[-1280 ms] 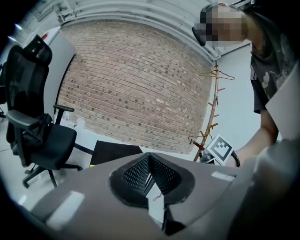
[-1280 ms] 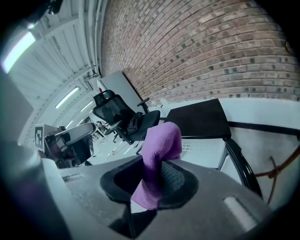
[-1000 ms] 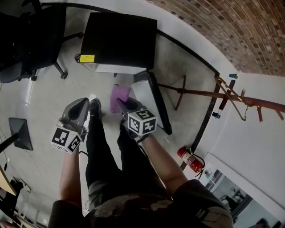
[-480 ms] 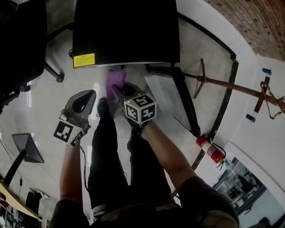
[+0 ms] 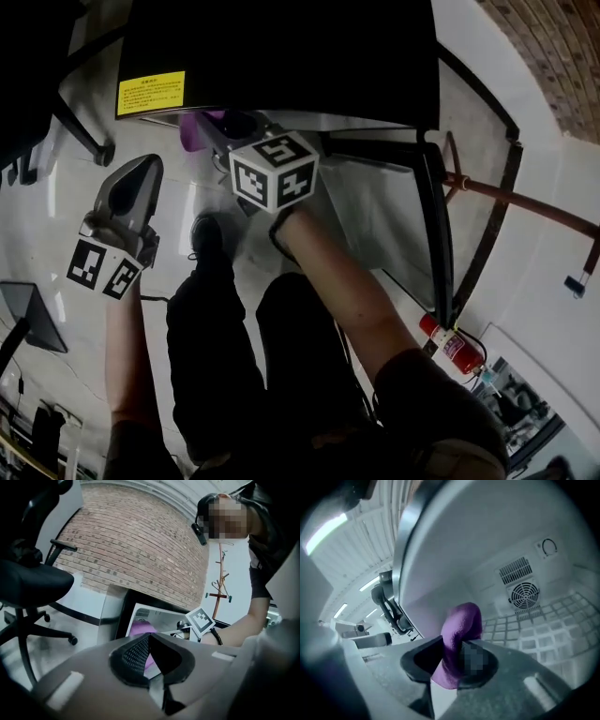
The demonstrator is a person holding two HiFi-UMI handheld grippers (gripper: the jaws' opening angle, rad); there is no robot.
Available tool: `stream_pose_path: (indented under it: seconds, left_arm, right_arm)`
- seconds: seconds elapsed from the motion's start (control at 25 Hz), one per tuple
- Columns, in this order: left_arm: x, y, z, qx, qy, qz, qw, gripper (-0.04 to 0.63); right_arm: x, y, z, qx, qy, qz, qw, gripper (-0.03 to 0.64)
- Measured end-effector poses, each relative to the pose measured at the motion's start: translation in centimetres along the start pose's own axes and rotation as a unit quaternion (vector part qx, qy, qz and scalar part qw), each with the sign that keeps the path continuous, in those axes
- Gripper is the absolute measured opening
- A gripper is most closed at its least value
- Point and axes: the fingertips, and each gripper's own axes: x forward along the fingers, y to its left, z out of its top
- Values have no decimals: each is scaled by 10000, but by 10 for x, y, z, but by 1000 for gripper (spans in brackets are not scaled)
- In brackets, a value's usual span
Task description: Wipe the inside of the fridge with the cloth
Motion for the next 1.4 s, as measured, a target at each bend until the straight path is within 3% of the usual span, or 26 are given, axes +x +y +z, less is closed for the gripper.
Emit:
stream_pose_path:
  seconds: [0.2,0.32,0.48,0.68,0.88,1.08,1.28,1.4]
  left_arm:
    - [14,16,-18,407,-90,132,9990,17]
    - [19,21,-35,522,-172,159,9984,17]
    - [24,17,-56,510,-266,85,9983,17]
    - [31,8,-76,307,-208,-84,9993,17]
    - [37,7,-84,555,-2,-232,9982,17]
    - [51,6,-78,646,-94,-556,9963,17]
    - [60,0,-83,627,-85,-927,9937,17]
    - [69,-7,-85,688,-114,-1067,9918,17]
  right_arm:
    - [36,6,27,-442,-572,492,9962,75]
    - [51,0,32,-850,-754,433,9926,75]
    - [68,-17,31,-980,-684,189,9927,75]
    - [78,-37,28,-1233,-237,-313,9916,75]
    - [72,-70,12,-1603,425,-974,9813,75]
    - [68,-73,1,-1867,734,-941,9751,75]
    - [32,-100,10,-2342,669,-1487,9584,77]
    - [5,-120,19,-2344,595,-1862,9523,77]
